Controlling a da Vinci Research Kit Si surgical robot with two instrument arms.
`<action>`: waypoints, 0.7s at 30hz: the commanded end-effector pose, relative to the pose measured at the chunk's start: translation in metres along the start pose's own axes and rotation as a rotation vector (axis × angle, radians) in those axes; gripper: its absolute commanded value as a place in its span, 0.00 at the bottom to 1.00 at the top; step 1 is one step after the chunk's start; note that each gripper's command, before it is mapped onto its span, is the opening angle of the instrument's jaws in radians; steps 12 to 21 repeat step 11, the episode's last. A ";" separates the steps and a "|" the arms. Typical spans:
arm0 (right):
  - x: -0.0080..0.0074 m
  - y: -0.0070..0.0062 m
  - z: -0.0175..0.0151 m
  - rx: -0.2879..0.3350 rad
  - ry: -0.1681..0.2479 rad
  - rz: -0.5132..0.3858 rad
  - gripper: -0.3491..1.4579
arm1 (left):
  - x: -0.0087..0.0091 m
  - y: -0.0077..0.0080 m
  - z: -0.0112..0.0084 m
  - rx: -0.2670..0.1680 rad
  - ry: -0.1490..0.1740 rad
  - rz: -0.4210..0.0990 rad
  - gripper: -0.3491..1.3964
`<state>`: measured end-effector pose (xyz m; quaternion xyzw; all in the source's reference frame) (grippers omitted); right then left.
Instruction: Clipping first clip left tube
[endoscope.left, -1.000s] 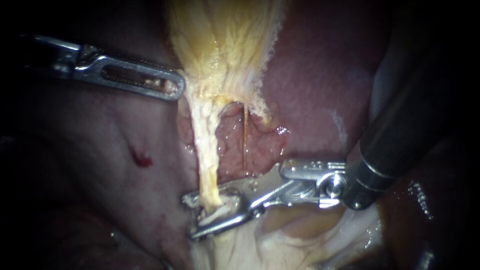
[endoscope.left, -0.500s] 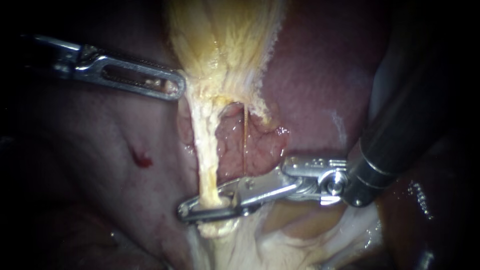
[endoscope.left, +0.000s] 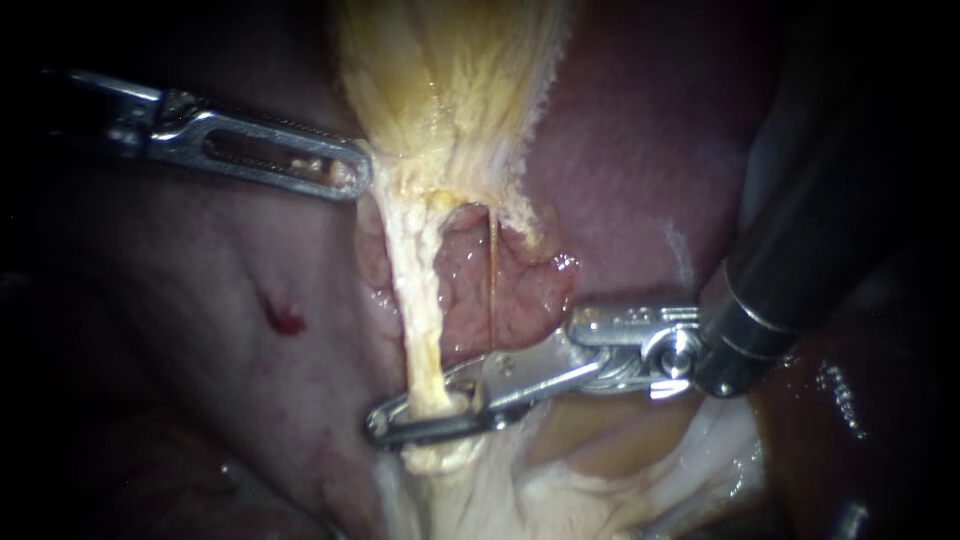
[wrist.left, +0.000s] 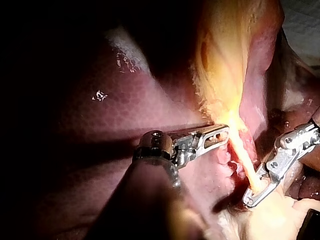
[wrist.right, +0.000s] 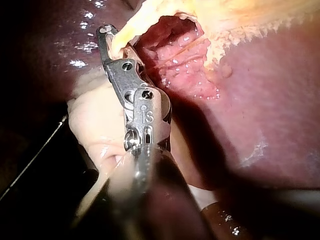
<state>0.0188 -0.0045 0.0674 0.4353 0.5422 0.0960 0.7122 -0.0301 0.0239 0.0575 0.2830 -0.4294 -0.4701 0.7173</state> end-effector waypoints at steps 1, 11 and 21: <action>0.0000 0.0000 0.0000 0.001 0.000 0.000 0.00 | 0.0000 0.0000 0.0000 0.000 0.000 0.000 0.01; 0.0000 0.0000 -0.0001 0.001 0.000 0.012 0.00 | 0.0000 0.0000 0.0000 0.000 0.000 0.000 0.01; 0.0000 0.0000 -0.0001 0.001 0.000 0.012 0.00 | 0.0000 0.0000 0.0000 0.000 0.000 0.000 0.01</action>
